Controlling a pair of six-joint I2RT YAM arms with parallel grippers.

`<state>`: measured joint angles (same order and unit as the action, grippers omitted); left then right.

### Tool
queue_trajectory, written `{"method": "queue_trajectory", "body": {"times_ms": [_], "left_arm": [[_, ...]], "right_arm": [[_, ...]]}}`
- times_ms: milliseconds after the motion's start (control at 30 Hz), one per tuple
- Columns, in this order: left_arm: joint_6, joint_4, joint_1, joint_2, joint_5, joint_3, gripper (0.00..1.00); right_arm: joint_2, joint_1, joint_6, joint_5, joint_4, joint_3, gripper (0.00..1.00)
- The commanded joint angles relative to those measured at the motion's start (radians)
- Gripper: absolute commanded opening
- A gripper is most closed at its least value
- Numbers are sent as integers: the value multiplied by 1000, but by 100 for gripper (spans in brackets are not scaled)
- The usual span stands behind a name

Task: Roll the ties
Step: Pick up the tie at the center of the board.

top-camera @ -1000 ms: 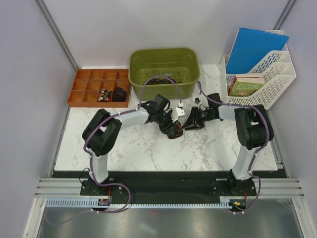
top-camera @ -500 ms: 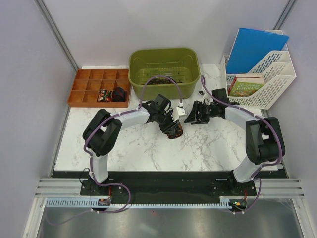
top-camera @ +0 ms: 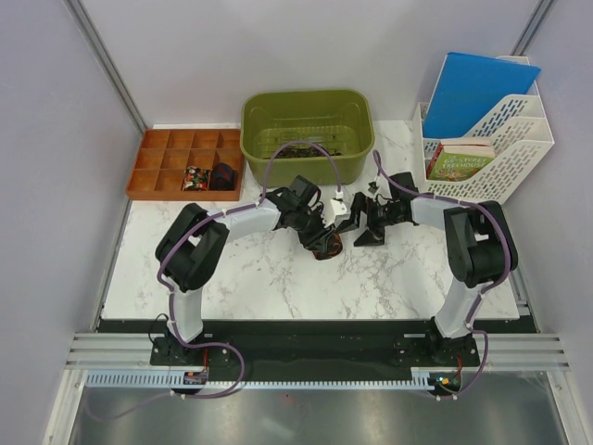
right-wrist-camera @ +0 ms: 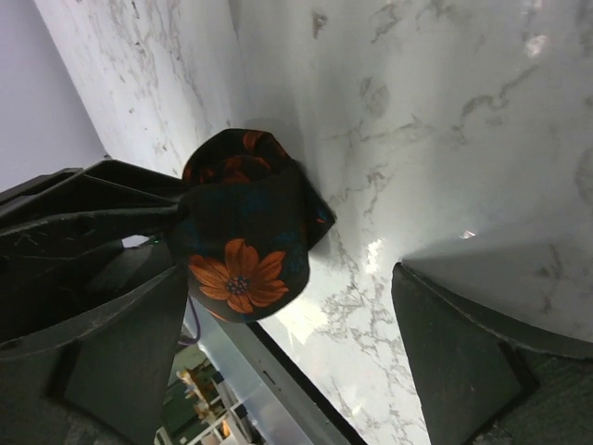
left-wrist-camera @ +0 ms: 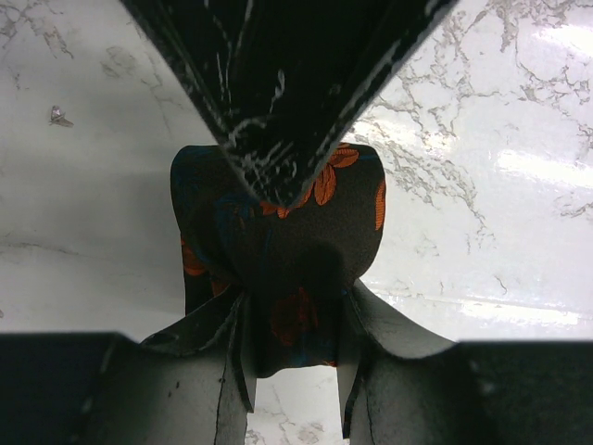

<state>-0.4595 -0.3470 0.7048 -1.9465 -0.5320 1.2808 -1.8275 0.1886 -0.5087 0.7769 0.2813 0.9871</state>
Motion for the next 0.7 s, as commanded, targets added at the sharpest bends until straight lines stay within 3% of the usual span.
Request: {"method": "queue_trajectory", "body": {"times_ms": [0,367,567,667], "left_arm": [[27,-56,7,-48,53,11,8],[27,-64,7,-63,55,25,8],[28,-66,7,-69,59,29,8],[30,-66,7,-71,61,32,8]], "right_arm": [[-65,38,-39,-27,-56,-15,97],[-196,87,-7,-47,-59,12,81],[-237,104,-8,-28,-70,30,62],[-246,104,-11,1,-80,35,46]]}}
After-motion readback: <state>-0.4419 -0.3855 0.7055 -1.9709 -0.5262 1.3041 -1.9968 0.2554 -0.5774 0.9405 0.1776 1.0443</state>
